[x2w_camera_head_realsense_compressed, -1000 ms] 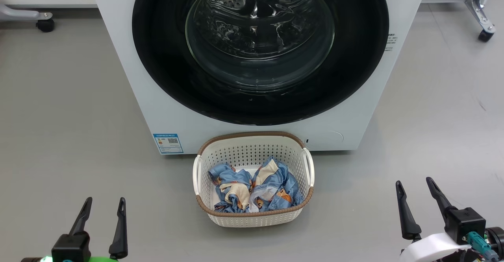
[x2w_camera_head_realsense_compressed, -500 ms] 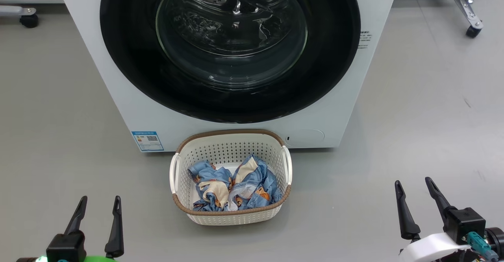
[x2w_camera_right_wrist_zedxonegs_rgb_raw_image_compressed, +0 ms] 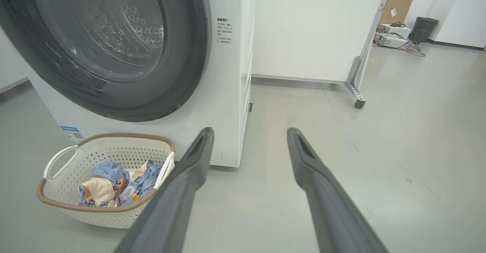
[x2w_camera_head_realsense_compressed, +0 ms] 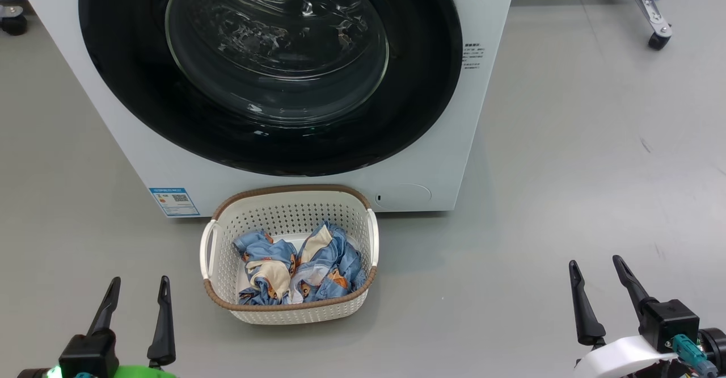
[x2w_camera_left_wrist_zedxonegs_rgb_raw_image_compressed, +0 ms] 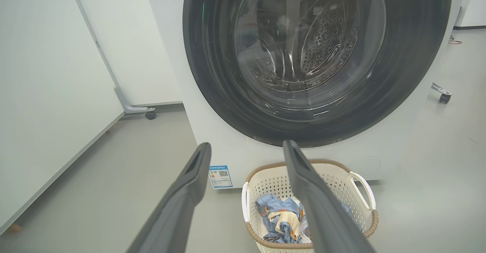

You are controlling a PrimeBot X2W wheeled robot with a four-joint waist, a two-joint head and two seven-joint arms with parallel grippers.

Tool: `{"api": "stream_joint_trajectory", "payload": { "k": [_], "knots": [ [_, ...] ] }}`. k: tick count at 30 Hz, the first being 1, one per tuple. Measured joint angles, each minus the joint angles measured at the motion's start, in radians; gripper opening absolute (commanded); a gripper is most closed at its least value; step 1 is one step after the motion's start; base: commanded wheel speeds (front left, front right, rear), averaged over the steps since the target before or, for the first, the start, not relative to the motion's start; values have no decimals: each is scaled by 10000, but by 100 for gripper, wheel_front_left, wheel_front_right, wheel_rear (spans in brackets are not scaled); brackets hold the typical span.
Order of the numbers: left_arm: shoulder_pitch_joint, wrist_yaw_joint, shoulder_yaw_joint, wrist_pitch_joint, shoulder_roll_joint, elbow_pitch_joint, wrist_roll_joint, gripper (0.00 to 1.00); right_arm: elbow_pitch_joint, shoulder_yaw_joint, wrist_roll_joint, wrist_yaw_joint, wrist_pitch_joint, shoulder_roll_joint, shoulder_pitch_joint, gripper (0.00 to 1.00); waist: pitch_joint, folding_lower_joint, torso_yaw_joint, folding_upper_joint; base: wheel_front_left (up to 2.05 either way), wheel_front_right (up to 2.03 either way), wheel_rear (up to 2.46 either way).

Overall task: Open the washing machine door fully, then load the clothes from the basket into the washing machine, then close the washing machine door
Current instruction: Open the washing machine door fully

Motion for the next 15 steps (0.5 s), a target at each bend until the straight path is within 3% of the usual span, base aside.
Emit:
{"api": "stream_joint_trajectory", "payload": {
  "k": [15],
  "knots": [
    [-1,-75,86,0,-117,8,0,100,4,-61,-8,33,0,29,-2,100,-69,0,-22,0,39,39,-79]
  ]
}}
